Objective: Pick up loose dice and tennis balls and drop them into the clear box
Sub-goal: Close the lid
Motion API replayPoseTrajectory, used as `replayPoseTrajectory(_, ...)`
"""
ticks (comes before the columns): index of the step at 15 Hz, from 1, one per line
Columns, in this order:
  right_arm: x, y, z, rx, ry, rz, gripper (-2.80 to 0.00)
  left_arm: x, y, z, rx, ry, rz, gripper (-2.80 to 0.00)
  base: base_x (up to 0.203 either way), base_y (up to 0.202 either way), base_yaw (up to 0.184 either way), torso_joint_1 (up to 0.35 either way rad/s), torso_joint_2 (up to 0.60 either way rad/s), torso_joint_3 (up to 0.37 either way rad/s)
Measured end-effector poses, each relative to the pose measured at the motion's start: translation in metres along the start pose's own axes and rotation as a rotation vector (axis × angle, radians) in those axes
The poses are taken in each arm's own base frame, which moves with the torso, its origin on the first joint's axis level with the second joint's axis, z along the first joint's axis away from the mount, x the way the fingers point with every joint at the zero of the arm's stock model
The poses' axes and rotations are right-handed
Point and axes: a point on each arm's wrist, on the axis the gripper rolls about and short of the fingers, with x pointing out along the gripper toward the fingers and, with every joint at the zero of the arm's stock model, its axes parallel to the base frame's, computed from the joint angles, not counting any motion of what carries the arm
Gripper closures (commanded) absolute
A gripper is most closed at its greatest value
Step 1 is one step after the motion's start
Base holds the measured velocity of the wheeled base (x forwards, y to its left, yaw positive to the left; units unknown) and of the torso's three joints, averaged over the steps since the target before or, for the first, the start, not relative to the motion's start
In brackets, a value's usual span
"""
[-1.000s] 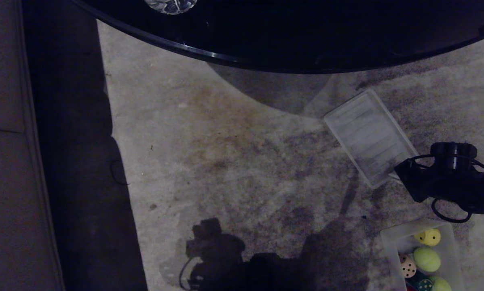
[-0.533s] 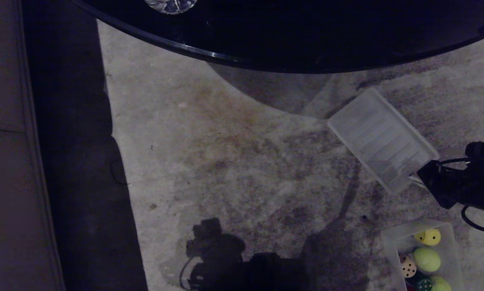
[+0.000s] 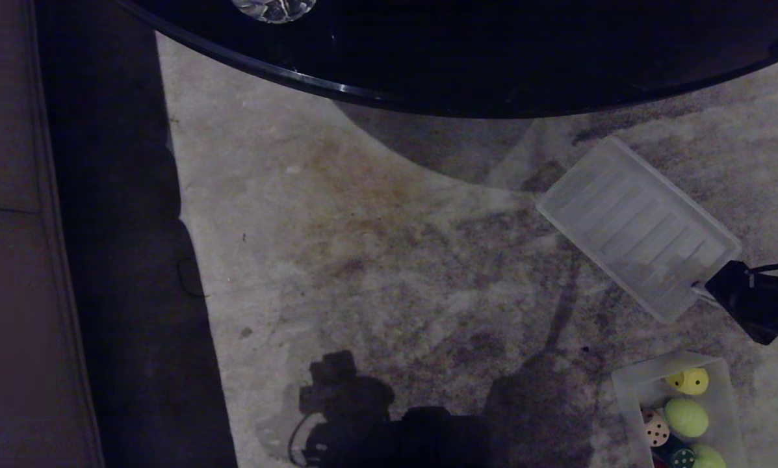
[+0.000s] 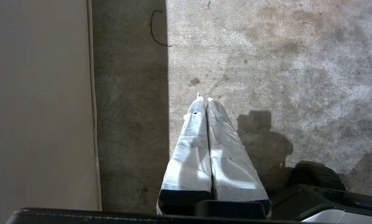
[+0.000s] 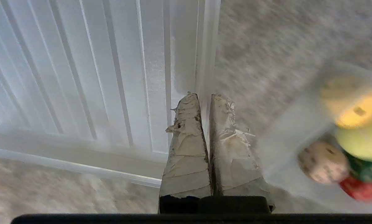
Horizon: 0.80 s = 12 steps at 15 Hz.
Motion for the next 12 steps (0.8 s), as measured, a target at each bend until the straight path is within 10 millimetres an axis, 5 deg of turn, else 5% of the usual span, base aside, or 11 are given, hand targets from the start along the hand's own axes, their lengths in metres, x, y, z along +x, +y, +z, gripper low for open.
replayPoseTrajectory(12, -0.041, 0.011, -0.006, -0.228, -0.028, 0.078, 0.0, 0.0, 0.0, 0.0, 0.0, 0.0, 0.0, 0.0, 0.0, 0.0, 0.0, 0.0, 0.0, 0.0)
